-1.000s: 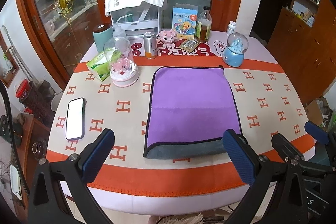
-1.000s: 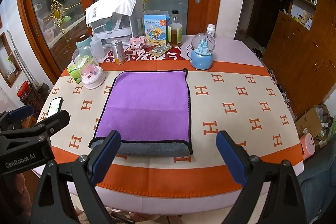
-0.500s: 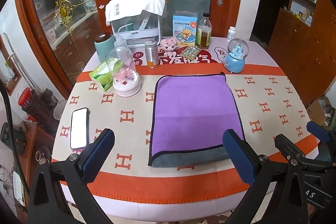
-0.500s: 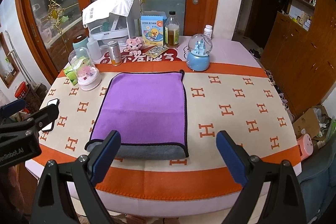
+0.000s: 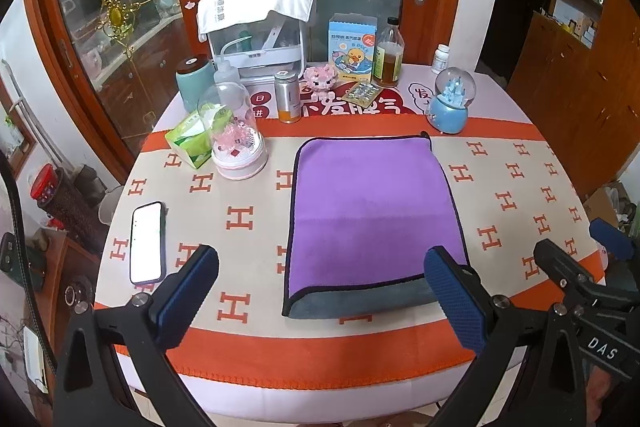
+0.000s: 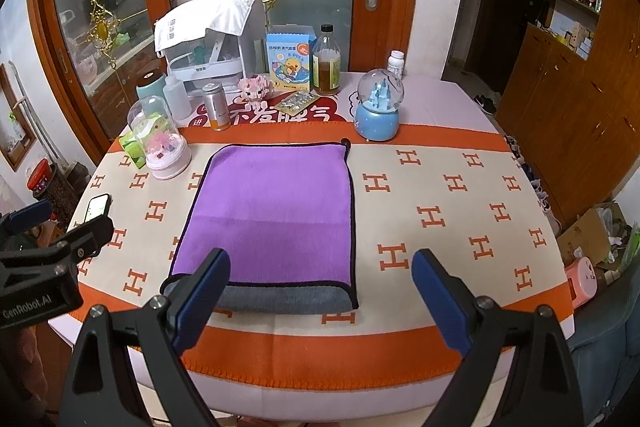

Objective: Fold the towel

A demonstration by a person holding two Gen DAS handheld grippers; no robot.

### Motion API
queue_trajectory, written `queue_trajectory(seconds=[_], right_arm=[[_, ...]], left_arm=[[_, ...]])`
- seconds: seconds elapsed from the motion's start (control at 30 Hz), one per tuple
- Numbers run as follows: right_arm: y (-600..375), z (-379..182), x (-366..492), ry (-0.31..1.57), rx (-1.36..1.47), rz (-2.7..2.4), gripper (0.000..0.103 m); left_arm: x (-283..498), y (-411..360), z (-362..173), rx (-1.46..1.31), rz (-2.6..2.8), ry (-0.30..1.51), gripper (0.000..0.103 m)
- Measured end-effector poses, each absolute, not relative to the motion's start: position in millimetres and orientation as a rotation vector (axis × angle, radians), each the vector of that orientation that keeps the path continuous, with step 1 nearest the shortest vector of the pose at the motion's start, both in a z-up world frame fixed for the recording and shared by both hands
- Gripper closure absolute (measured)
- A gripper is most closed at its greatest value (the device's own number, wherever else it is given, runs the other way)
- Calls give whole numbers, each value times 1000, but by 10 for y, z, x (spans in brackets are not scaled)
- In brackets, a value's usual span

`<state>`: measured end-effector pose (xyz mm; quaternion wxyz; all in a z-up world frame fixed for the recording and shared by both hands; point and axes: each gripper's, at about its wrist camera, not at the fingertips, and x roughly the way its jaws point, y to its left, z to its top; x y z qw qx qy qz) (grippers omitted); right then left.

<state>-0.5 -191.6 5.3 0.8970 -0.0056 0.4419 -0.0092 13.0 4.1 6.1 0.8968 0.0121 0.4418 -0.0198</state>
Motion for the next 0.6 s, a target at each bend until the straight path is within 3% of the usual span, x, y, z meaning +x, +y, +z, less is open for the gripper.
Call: queue_trajectory(seconds=[0.6], right_arm=[[-1895, -28, 128, 919, -16, -22, 10]], left_arm=[[308, 100, -111, 31, -27, 935, 1]])
